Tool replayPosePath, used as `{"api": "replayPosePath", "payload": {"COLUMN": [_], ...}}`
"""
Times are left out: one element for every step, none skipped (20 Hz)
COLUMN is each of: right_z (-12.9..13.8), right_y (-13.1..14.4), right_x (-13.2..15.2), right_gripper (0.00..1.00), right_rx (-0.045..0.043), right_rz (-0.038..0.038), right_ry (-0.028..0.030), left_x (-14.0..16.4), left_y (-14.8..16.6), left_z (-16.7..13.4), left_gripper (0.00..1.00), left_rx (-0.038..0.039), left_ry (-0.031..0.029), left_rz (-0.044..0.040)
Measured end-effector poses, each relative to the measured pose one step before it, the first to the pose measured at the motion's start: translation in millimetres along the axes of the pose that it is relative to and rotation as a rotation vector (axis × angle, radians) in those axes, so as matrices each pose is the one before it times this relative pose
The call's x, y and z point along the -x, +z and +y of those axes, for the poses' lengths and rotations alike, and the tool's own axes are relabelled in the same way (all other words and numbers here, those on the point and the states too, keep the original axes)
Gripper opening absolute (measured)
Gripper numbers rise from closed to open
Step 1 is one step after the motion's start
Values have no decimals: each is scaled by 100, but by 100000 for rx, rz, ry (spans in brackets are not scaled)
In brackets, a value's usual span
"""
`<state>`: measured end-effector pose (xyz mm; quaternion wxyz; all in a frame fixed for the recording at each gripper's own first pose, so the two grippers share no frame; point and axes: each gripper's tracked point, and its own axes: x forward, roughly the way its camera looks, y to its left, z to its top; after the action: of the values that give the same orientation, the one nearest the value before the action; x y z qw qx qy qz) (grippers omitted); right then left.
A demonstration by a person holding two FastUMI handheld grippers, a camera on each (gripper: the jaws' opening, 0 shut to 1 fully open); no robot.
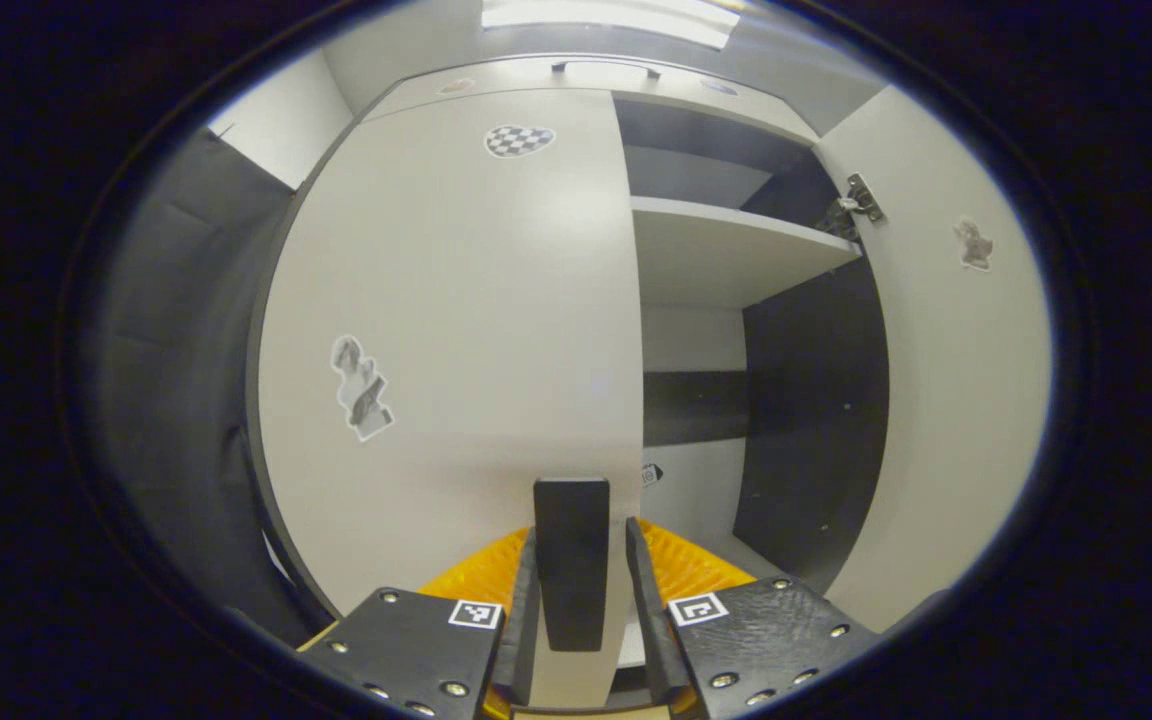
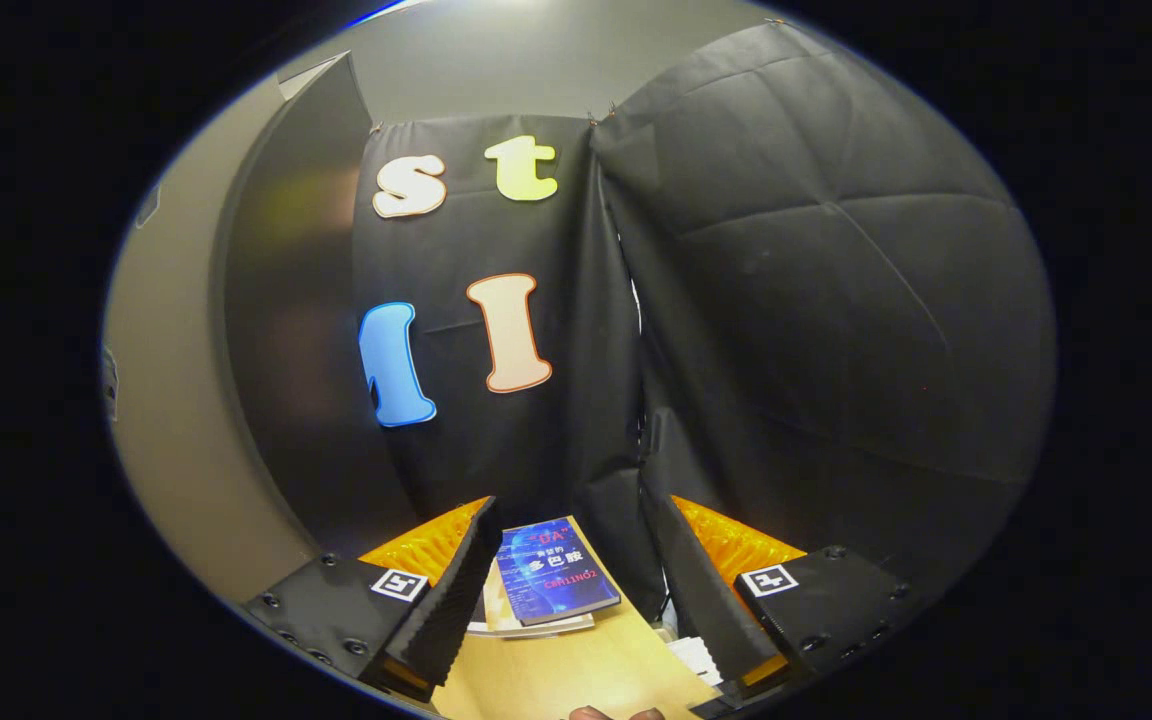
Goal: Open the right door of the double-door shoe cabinet with the right hand, and open the left door with the left hand.
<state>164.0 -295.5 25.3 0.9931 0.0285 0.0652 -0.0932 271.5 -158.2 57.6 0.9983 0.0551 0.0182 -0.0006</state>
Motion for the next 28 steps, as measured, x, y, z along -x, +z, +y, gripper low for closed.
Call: {"api": "replayPosePath", "payload": {"right_z": [166, 154, 18, -44, -219, -121, -40, 0, 2, 70, 137, 157, 28, -11, 75, 38, -13, -28, -84, -45, 19, 85, -115, -50, -31, 254, 477, 365], "right_y": [19, 143, 39, -60, -95, -133, -93, 72, 47, 90, -141, -105, -82, 0, -175, -146, -267, -190, -243, -166, -155, -44, 75, 175, 110, 272, 76, 130], "right_x": [-281, -378, -387, -449, -385, -313, -378, -374, -323, -306, -150, -125, -104, -47, 79, 18, 140, 149, 173, 119, 151, 285, 351, 444, 571, 674, 882, 839], "right_gripper": [98, 98, 98, 98, 92, 92, 92, 92, 92, 92, 92, 92, 92, 92, 92, 98, 98, 98, 98, 98, 98, 98, 98, 98, 95, 98, 98, 98], "right_rx": [-49, -460, -278, 30, 122, 60, -89, -196, -262, -308, -233, 102, 559, 960, 930, 601, 247, -204, -511, -680, -634, -200, 301, 359, -185, -908, -1079, -814], "right_rz": [-255, -300, -102, 189, 495, 653, 624, 260, 261, 456, 501, 352, 156, 143, 112, 141, 283, 435, 498, 637, 754, 330, -104, -307, -425, -590, -830, -824], "right_ry": [643, 838, 639, 355, 128, 197, 461, 519, 623, 646, 683, 752, 376, 244, 340, 330, 154, 84, -71, -235, -89, -84, -520, -825, -1003, -559, -368, -704], "left_x": [-569, -105, 98, 21, 79, 113, -126, -41, 7, -35, 55, -34, 19, 52, -64, 62, -14, 20, 72, 29, 135, 126, 194, 145, 114, -16, 27, 0], "left_y": [-30, 116, -141, 72, -98, 10, -154, -121, 17, 11, -74, 49, 18, 45, -103, 61, -57, 26, -50, 44, -118, -26, -118, 30, -60, 95, -67, -18], "left_z": [94, 54, 134, -1, -53, -47, -23, 68, 31, -9, -58, 30, -15, 23, 83, -14, 7, -22, -16, 38, 75, 33, 59, 18, 53, 72, 39, 96], "left_gripper": [41, 31, 29, 29, 30, 29, 26, 25, 22, 22, 16, 16, 7, 8, 7, 7, 8, 8, 8, 8, 8, 7, 8, 8, 7, 7, 7, 7], "left_rx": [-470, 42, -712, -1123, -838, 153, -250, 1095, 860, -235, 228, -560, 1472, 608, 85, 363, -447, -635, -849, -185, 1725, 2234, 1346, 343, 664, 468, 368, 333], "left_ry": [1940, 1084, 1163, 1337, 1191, 925, 319, -40, -298, -541, 37, 186, 397, 74, -168, 36, 186, 493, 253, -193, -227, -414, -616, -850, -937, -1256, -1523, -1804], "left_rz": [-366, -542, 215, 37, -68, -719, -16, -157, 223, 134, 228, -519, -51, -551, 170, -145, 21, 120, 94, 347, 627, 567, -49, -706, -496, -400, 255, 464]}}
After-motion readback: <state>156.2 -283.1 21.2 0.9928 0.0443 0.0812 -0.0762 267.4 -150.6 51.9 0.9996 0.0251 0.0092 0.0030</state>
